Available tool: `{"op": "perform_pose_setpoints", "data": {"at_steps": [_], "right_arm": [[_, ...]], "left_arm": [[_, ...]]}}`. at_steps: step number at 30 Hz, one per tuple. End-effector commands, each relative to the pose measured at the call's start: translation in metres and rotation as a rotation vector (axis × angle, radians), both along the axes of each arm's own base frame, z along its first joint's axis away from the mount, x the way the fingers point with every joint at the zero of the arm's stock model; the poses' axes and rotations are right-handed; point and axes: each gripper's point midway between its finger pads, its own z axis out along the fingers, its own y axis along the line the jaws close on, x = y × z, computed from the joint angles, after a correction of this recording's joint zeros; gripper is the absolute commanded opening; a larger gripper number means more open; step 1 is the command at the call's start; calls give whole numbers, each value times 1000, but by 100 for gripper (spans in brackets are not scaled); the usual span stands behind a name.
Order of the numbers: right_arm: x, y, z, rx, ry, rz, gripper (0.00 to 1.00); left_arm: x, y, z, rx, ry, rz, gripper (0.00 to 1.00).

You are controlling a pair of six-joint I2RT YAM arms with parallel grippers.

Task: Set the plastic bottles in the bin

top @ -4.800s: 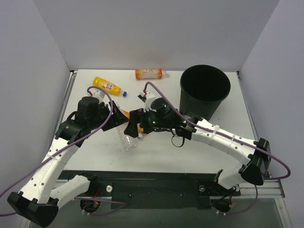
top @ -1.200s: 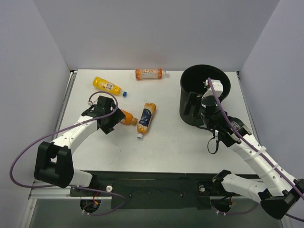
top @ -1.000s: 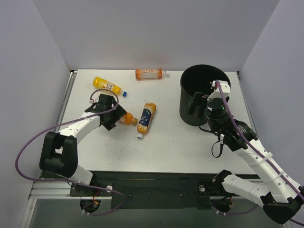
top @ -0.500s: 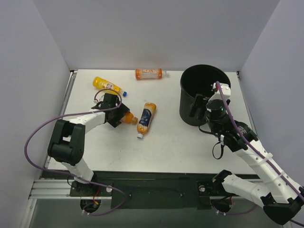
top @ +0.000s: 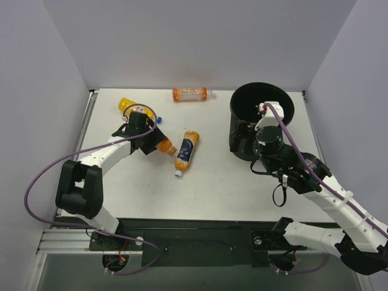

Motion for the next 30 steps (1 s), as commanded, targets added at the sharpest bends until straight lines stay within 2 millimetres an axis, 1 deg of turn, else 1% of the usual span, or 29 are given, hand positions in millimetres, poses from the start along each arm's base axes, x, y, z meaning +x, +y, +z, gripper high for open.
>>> {"op": "perform_pose_setpoints", "data": {"at_steps": [1,2,3,4,5,6,7,8,9,10,11,12,13,15,16,19,21,24,25,26,28,30], "right_arm": [[5,45,11,-21,-18,118,80],[2,56,14,-18,-21,154,80],[2,72,8,-23,4,198,80],[0,86,15,-8,4,255,80],[-6,107,7,0,52,351,80],[-6,116,16,-6,50,398,81],[-8,133,4,-25,99,468,81],[-9,138,14,-30,93,500,81],[-9,152,4,-41,133,548,81],[-9,157,12,-35,128,561,81],[-8,166,3,-36,156,584,82],[-5,173,-1,-25,169,585,82],[-9,181,-2,-4,181,622,82],[-8,190,-7,16,200,631,82],[-6,193,-12,25,210,626,82],[-5,200,-18,43,225,627,82],[-1,206,-26,40,241,624,83],[4,213,-44,32,286,605,83],[4,213,-45,35,291,602,82],[5,216,-48,38,297,602,80],[6,218,-52,39,301,603,72],[7,221,-54,39,307,606,68]], "left_arm": [[4,-13,100,-27,-221,-161,63],[-1,-16,108,-29,-231,-198,58],[-9,-14,117,-20,-247,-223,57],[-16,-19,122,-44,-250,-258,57],[-23,-20,132,-49,-268,-280,57],[-31,-24,135,-76,-265,-313,57],[-37,-26,144,-92,-285,-331,57],[-45,-32,149,-130,-287,-368,57],[-50,-35,157,-153,-301,-378,57],[-58,-41,160,-195,-303,-421,57],[-63,-45,172,-227,-336,-435,57],[-71,-50,172,-264,-334,-466,57],[-73,-52,183,-288,-365,-469,57],[-80,-58,192,-336,-380,-503,57],[-81,-59,195,-345,-384,-508,57],[-84,-65,207,-395,-412,-533,57],[-84,-67,209,-412,-420,-540,57],[-83,-68,206,-414,-410,-547,57],[-84,-68,205,-416,-407,-551,57],[-84,-68,206,-418,-408,-552,57],[-85,-68,206,-423,-411,-550,57],[-86,-68,207,-421,-415,-548,57]]}}
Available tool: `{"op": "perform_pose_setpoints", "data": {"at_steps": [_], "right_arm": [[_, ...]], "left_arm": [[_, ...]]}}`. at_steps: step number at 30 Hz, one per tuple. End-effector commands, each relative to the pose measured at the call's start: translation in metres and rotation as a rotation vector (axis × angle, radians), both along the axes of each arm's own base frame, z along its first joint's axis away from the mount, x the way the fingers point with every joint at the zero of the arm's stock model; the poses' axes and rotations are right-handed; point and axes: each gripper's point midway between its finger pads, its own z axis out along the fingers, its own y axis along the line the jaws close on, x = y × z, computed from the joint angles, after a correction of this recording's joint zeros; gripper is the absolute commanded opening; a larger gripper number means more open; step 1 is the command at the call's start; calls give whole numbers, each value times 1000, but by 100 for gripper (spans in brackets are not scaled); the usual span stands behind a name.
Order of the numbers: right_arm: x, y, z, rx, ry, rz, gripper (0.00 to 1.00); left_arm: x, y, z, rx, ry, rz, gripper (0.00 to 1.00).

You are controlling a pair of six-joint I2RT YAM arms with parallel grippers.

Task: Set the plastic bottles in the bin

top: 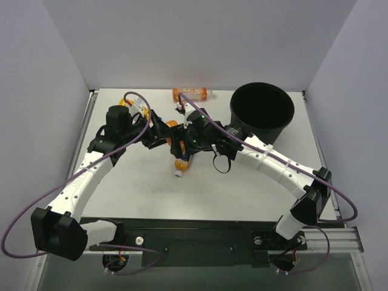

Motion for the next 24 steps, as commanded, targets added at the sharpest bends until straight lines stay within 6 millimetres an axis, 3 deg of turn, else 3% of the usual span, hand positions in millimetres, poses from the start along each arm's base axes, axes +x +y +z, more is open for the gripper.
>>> {"op": "perform_pose_setpoints", "data": {"at_steps": [1,7,8,10,11,12,15,19,24], "right_arm": [[4,11,12,54,-6,3,65],[7,21,11,72,7,10,42],[6,22,12,77,12,15,33],[6,23,13,82,11,13,21],[6,22,15,85,7,10,16],[9,20,15,80,0,0,16],[13,12,18,70,-24,-25,9],[28,-16,34,56,-80,-102,8],[54,-76,76,95,-185,-263,7]], "left_arm": [[-1,-3,20,-44,-75,-19,57],[-4,-1,22,-44,-79,-11,57],[-4,0,21,-43,-80,-7,57],[-5,0,21,-41,-78,-9,68],[-4,0,21,-42,-75,-7,85],[-4,0,20,-43,-69,-7,94],[-2,-1,23,-51,-67,3,96],[-7,1,48,-64,-130,7,97],[-15,11,65,-37,-177,28,97]]}}
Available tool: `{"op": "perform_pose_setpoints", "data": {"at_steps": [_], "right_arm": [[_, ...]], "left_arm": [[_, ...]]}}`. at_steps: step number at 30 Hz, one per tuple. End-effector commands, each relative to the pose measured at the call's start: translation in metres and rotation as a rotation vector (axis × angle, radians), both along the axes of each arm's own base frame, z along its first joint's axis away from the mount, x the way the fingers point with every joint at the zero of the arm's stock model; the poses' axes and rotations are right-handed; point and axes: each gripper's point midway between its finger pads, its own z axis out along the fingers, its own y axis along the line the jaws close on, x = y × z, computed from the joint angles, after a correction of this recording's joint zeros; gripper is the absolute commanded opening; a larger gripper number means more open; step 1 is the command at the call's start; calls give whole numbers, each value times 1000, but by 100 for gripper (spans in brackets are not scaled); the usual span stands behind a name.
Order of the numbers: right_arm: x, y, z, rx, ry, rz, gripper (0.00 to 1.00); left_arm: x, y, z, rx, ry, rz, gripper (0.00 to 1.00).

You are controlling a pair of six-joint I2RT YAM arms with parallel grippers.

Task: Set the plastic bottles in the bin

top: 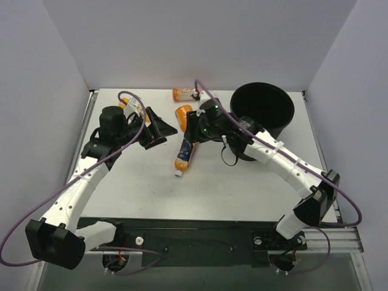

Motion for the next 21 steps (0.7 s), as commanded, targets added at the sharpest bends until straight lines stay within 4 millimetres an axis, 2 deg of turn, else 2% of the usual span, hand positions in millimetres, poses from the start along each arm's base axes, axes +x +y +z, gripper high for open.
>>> {"op": "perform_pose_setpoints", "data": {"at_steps": [1,2,3,4,5,6,7,8,10,11,13,15,17,18,19,20,21], "right_arm": [[29,-72,73,70,-182,-195,7],[34,-92,84,68,-216,-248,7],[35,-103,86,46,-233,-268,8],[40,-127,97,27,-274,-344,7],[41,-139,98,-1,-285,-373,7],[44,-161,104,-18,-310,-441,7],[44,-175,110,-17,-324,-479,8],[50,-193,108,-21,-319,-531,8],[57,-215,108,-5,-310,-585,8],[60,-213,106,14,-297,-571,9],[74,-233,99,11,-273,-621,10],[83,-240,95,7,-253,-647,11],[90,-249,90,-2,-240,-680,15],[92,-253,89,-10,-240,-702,20],[96,-258,85,-20,-232,-720,35],[97,-262,82,-27,-225,-744,44],[101,-266,79,-36,-215,-755,63]], "left_arm": [[-5,9,49,-9,-149,21,97],[-6,10,53,-16,-159,22,97],[-7,10,55,-19,-165,23,97],[-9,10,61,-29,-180,25,97],[-9,11,63,-31,-187,29,97],[-9,12,65,-30,-198,43,97],[-7,15,65,-26,-201,58,97],[-6,16,62,-20,-190,75,97],[-7,16,64,-28,-186,68,97],[-7,16,66,-31,-191,67,97],[-10,15,72,-38,-202,62,97],[-10,19,75,-18,-217,75,97],[-8,24,68,16,-198,105,97],[-9,26,65,25,-189,116,97],[-9,29,60,37,-165,135,97],[-9,30,55,45,-148,140,97],[-9,32,50,62,-136,141,97]]}}
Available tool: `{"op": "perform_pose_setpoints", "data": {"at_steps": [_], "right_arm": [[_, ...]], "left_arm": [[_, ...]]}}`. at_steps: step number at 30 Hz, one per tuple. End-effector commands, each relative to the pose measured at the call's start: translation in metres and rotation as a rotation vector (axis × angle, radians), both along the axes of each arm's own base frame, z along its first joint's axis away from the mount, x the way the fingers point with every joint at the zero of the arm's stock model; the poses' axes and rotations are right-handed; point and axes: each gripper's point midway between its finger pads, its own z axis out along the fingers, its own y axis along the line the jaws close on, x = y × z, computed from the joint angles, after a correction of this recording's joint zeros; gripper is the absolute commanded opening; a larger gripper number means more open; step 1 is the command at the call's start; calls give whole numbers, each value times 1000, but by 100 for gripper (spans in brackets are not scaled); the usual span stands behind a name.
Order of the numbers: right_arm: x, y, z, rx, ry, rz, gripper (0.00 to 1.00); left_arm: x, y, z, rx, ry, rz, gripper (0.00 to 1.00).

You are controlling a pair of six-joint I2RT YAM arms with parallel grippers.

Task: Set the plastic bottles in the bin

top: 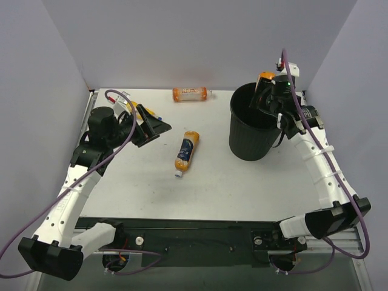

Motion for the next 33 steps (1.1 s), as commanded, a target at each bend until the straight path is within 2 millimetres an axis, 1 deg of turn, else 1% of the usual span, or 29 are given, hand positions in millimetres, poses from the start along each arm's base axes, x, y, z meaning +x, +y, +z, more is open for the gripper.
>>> {"op": "perform_pose_setpoints", "data": {"at_steps": [1,2,4,6,7,8,9,10,11,12,13,14,15,16,17,18,19,20,21,22,23,24,25,26,27,28,29,30,33], "right_arm": [[8,-14,-7,6,31,-67,71],[10,-16,-7,9,37,-74,80],[11,-16,-5,18,40,-83,83],[8,-13,1,39,27,-67,83],[4,-10,8,51,4,-57,83],[1,-9,7,50,6,-52,83],[-6,-7,15,60,-20,-41,83],[-10,-6,10,56,-16,-38,83],[-19,-4,7,59,-21,-28,83],[-23,0,8,73,-35,-25,83],[-34,12,3,79,-38,12,83],[-38,17,5,82,-58,23,83],[-48,33,1,75,-54,67,83],[-52,38,-2,60,-50,77,83],[-59,50,-5,49,-45,112,83],[-63,52,-7,39,-37,116,83],[-71,62,-10,37,-32,153,83],[-79,66,-8,45,-31,181,83],[-86,73,-13,40,-20,210,84],[-97,79,-10,41,-30,241,84],[-103,81,-13,29,-22,258,84],[-113,80,-13,9,-21,264,83],[-119,79,-12,-6,-22,268,84],[-128,74,-10,-32,-24,263,84],[-131,64,-11,-65,-19,223,84],[-137,59,-7,-69,-35,212,84],[-140,48,-6,-80,-41,169,85],[-144,41,-3,-72,-56,145,86],[-150,19,-2,-62,-73,48,89]], "left_arm": [[-1,13,5,54,-11,53,96],[0,16,-1,81,7,67,96],[6,25,-11,130,36,121,96],[14,38,-25,182,70,200,97],[18,44,-30,196,81,226,97],[24,50,-37,214,92,260,97],[32,57,-41,222,97,293,97],[39,65,-49,240,111,332,97],[49,72,-58,259,117,373,97],[57,79,-63,273,120,411,97],[68,87,-76,301,131,458,97],[76,95,-82,313,142,488,97],[86,100,-95,340,184,512,97],[93,107,-102,347,211,528,97],[103,103,-115,351,259,488,97],[109,107,-120,343,278,480,97],[123,103,-128,324,282,453,96],[131,105,-131,317,282,464,96],[143,108,-137,306,289,492,96],[151,116,-140,298,291,523,96],[162,125,-148,283,321,568,96],[172,129,-158,276,344,584,96],[180,134,-159,256,352,606,96],[191,135,-166,253,373,614,96],[196,139,-170,257,387,630,96],[203,142,-177,271,412,650,96],[208,151,-179,287,413,699,96],[220,153,-180,275,397,709,96],[242,154,-175,256,354,716,96]]}}
